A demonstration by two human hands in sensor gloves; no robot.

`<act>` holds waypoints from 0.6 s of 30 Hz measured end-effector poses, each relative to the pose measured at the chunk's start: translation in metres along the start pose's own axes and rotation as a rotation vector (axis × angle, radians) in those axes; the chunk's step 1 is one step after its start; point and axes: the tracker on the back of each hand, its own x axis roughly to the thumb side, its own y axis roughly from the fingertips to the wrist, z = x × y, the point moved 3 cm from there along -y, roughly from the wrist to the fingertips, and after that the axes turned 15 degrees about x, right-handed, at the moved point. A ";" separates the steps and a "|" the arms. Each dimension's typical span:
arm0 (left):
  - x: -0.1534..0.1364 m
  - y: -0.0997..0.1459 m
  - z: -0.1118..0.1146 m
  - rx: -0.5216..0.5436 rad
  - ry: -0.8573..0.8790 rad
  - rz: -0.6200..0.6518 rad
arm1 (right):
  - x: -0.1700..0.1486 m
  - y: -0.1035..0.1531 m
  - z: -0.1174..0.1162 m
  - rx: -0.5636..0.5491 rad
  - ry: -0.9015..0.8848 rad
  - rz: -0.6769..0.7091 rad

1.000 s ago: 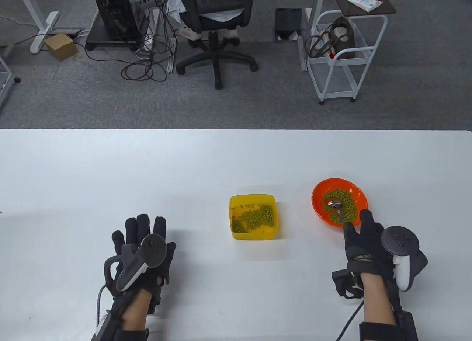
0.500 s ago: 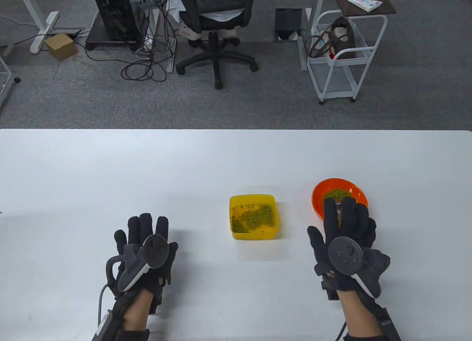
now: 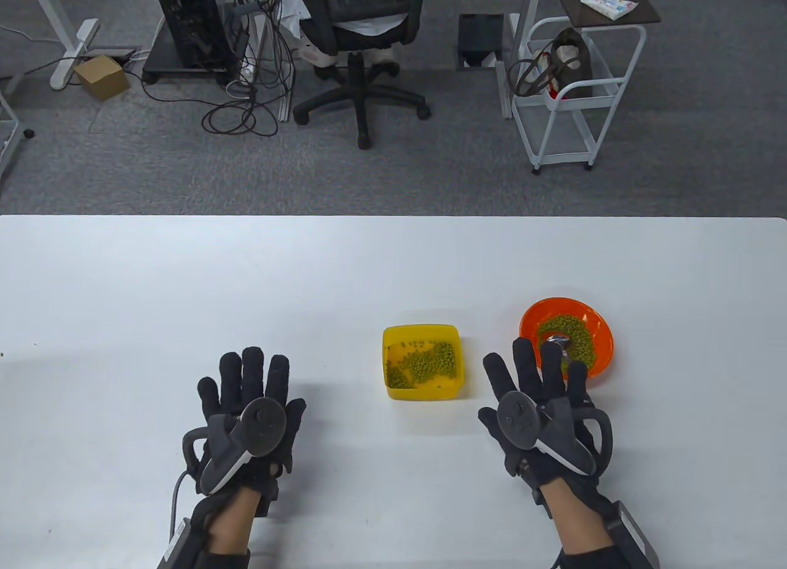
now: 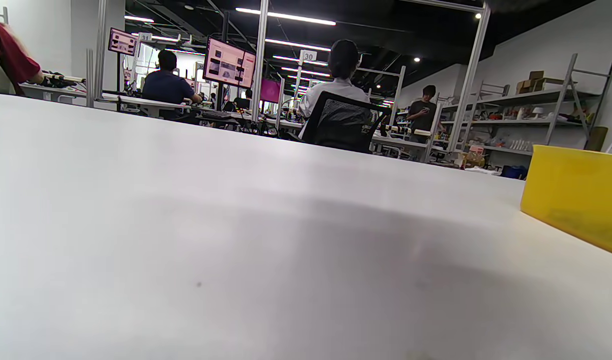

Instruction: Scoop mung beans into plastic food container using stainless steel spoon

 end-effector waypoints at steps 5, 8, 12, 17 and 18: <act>-0.001 0.000 0.000 -0.001 0.006 -0.001 | 0.001 0.000 0.000 -0.010 0.001 0.005; -0.001 0.000 0.000 -0.002 0.007 0.002 | 0.000 0.000 0.000 -0.009 -0.002 0.003; 0.000 0.001 0.000 -0.005 0.000 0.010 | -0.001 0.000 -0.001 0.002 -0.003 0.000; 0.001 0.001 0.000 -0.005 -0.004 0.015 | -0.001 0.000 -0.001 0.004 -0.006 0.002; 0.001 0.001 0.000 -0.004 -0.004 0.015 | -0.001 0.000 -0.002 0.004 -0.002 0.002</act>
